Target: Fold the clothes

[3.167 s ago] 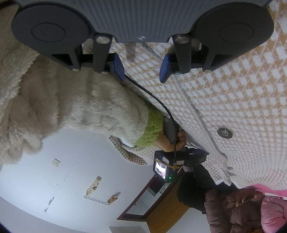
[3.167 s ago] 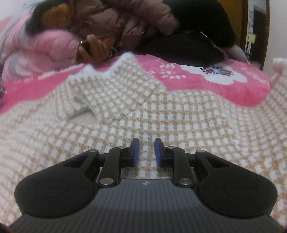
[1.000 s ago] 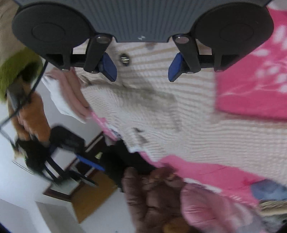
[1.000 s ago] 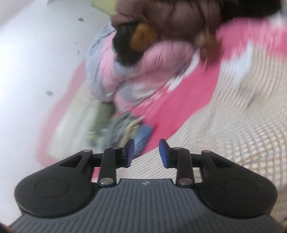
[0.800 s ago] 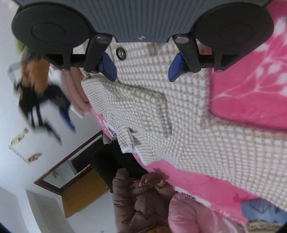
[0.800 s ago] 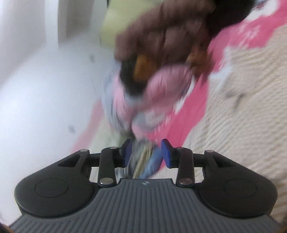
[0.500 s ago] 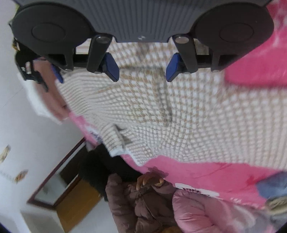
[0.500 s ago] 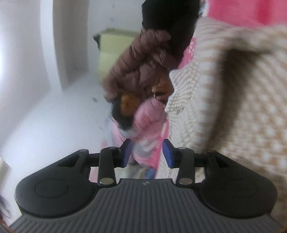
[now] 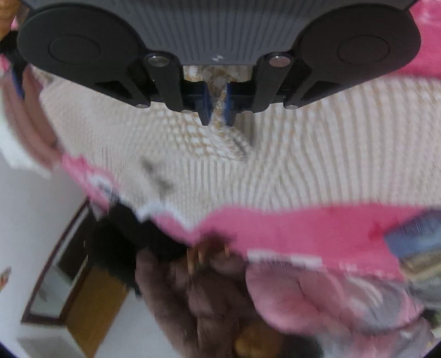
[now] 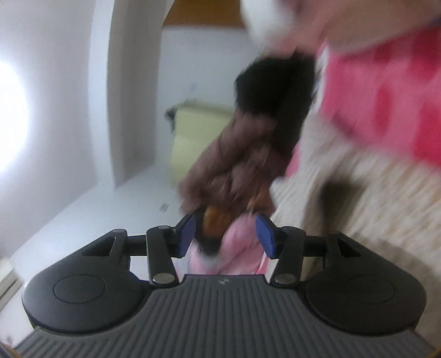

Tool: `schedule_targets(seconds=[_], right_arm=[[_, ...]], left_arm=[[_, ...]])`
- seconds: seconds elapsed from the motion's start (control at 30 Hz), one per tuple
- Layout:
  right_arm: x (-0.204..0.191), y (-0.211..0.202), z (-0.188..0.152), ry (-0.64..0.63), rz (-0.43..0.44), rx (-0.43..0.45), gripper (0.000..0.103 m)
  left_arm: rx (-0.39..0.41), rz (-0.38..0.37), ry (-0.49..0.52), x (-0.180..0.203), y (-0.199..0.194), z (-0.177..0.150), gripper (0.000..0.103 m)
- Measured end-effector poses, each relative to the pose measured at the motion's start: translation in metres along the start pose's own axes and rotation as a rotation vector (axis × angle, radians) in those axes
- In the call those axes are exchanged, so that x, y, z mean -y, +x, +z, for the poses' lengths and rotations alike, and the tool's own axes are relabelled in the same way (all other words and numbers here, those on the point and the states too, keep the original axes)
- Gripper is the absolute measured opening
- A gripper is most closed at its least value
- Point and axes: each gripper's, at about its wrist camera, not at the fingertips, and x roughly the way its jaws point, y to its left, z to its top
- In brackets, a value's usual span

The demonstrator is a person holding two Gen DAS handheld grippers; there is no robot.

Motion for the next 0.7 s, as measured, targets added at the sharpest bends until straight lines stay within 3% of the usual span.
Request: schedule_targets(seconds=[0.13, 0.37, 0.5, 0.63, 0.7], right_arm=[[0.013, -0.018, 0.011, 0.087, 0.015, 0.103, 0.049], [0.025, -0.016, 0.009, 0.107, -0.063, 0.109, 0.049], [0.025, -0.014, 0.008, 0.102, -0.078, 0.110, 0.049], [0.029, -0.007, 0.012, 0.099, -0.067, 0.088, 0.049], [0.027, -0.010, 0.010, 0.093, -0.061, 0.081, 0.049]], left_arm=[[0.079, 0.044, 0.047, 0.002, -0.009, 0.022, 0.011], [0.071, 0.085, 0.059, -0.003, -0.006, 0.017, 0.011], [0.102, 0.128, 0.147, 0.003, -0.013, -0.003, 0.011], [0.027, 0.151, 0.096, -0.012, 0.005, -0.011, 0.011], [0.051, 0.145, 0.109, -0.011, 0.000, -0.010, 0.011]])
